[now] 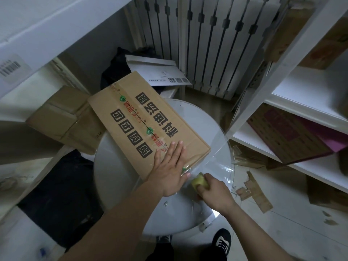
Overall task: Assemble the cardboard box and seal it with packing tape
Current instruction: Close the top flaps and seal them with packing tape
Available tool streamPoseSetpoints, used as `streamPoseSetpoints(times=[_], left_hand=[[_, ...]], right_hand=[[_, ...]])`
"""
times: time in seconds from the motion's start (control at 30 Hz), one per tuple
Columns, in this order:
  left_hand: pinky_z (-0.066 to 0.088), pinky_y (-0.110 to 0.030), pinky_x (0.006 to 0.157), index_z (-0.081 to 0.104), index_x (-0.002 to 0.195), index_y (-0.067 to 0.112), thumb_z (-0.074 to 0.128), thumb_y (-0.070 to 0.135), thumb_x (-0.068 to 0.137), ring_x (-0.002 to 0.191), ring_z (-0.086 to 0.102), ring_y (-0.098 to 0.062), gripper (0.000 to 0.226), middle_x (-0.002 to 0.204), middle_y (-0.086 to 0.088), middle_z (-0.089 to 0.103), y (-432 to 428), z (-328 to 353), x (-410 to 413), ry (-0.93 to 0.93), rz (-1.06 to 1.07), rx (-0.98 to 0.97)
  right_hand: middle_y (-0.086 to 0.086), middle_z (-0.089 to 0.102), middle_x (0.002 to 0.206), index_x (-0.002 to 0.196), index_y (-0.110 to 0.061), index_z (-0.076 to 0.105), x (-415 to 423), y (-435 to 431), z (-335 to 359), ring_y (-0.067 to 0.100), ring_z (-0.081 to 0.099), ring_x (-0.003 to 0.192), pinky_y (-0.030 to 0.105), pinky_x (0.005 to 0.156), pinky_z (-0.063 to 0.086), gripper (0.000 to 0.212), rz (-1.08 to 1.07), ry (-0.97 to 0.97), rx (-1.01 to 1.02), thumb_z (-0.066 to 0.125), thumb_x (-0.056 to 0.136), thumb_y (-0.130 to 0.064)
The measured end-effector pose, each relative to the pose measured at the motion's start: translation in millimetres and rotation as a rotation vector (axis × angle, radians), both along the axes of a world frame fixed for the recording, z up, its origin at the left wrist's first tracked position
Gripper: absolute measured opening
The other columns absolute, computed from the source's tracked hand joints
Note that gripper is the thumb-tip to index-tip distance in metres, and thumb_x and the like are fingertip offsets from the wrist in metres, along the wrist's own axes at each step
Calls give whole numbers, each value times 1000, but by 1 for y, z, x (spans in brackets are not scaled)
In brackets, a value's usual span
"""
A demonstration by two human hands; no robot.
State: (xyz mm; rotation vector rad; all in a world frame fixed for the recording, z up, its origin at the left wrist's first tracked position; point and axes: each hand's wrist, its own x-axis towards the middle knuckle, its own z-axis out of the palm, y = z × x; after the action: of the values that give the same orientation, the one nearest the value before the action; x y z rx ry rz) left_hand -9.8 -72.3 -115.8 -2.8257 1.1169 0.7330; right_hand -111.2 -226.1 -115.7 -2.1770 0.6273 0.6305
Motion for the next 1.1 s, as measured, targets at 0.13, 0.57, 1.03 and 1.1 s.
streamPoseSetpoints(times=[0.13,0.57,1.03,1.1], left_hand=[[-13,-57,115,-26,149,17,5,59,91,139,-38,-17,78,152,3,-41,-1,0,-1,-5,10,2],[-16,-62,108,-10,150,47,28,44,100,143,-32,-25,63,158,4,-28,7,7,3,4,-95,-107],[10,-71,108,28,138,44,41,31,98,144,-5,-35,43,155,-10,5,-6,26,-2,-100,-184,-22],[11,-71,108,29,136,42,39,30,98,143,-2,-35,41,154,-10,6,-9,29,-1,-100,-184,-17]], right_hand=[[-2,70,76,81,-25,50,-6,1,1,20,64,80,36,76,52,23,-20,-75,34,51,82,-48],[-7,70,72,76,-40,43,-7,12,0,16,65,75,36,73,52,17,-63,-218,83,55,81,-52],[-1,71,82,91,-30,48,3,2,11,30,63,89,32,70,45,27,133,-228,-218,51,87,-57],[-1,71,80,86,-33,44,3,1,10,30,63,89,32,70,47,25,98,-214,-196,49,84,-58]])
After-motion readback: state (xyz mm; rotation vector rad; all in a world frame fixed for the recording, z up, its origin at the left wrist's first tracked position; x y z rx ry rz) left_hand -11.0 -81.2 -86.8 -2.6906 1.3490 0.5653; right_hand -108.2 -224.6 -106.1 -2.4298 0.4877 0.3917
